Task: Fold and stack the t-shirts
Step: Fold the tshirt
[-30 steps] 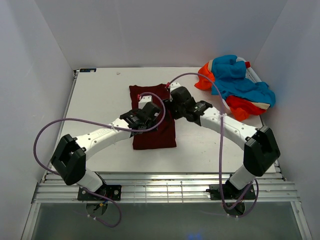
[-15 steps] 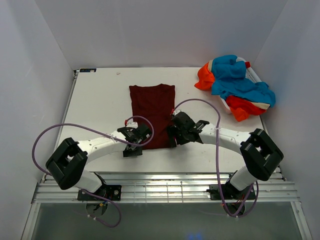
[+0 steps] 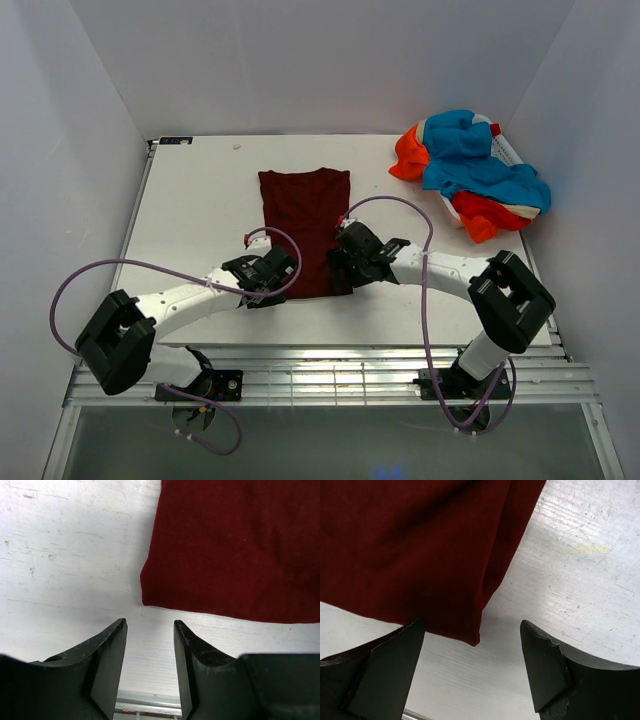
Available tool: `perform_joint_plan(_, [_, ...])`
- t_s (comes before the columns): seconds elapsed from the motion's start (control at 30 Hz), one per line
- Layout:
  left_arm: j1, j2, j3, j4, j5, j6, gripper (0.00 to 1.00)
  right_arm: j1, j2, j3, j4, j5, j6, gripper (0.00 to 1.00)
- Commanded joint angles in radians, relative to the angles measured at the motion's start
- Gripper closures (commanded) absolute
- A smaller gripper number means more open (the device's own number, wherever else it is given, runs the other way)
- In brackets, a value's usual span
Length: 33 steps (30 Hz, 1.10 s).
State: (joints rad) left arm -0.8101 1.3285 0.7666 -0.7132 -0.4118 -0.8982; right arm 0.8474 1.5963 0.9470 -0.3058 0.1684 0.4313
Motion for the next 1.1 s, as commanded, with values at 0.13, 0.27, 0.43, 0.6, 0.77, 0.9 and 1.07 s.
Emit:
perform_joint_plan(0.13, [0.057, 0.006, -0.108, 0.170, 0.004, 0.036, 0.47, 0.008, 0.040, 0.026, 0.042, -0.021, 0.032, 0.18])
perform_joint_plan(0.27, [0.060, 0.006, -0.124, 0.190, -0.015, 0.045, 0.47, 0.010, 0.045, 0.021, 0.045, -0.023, 0.035, 0.18])
perform_joint_plan(0.43, [0.089, -0.026, -0.158, 0.257, 0.016, 0.074, 0.47, 0.015, 0.050, 0.019, 0.051, -0.030, 0.040, 0.19])
perform_joint_plan(0.6, [0.097, -0.081, -0.171, 0.305, 0.062, 0.077, 0.47, 0.021, 0.054, 0.029, 0.048, -0.032, 0.041, 0.19])
perform_joint_plan(0.77, [0.100, -0.137, -0.171, 0.314, 0.099, 0.082, 0.47, 0.022, 0.065, 0.035, 0.042, -0.032, 0.040, 0.20])
perform_joint_plan(0.9, [0.104, -0.153, -0.179, 0.313, 0.105, 0.087, 0.47, 0.027, 0.074, 0.044, 0.039, -0.035, 0.040, 0.20])
perform_joint_plan(1.07, [0.123, -0.121, -0.208, 0.351, 0.122, 0.093, 0.47, 0.033, 0.080, 0.049, 0.037, -0.035, 0.040, 0.20])
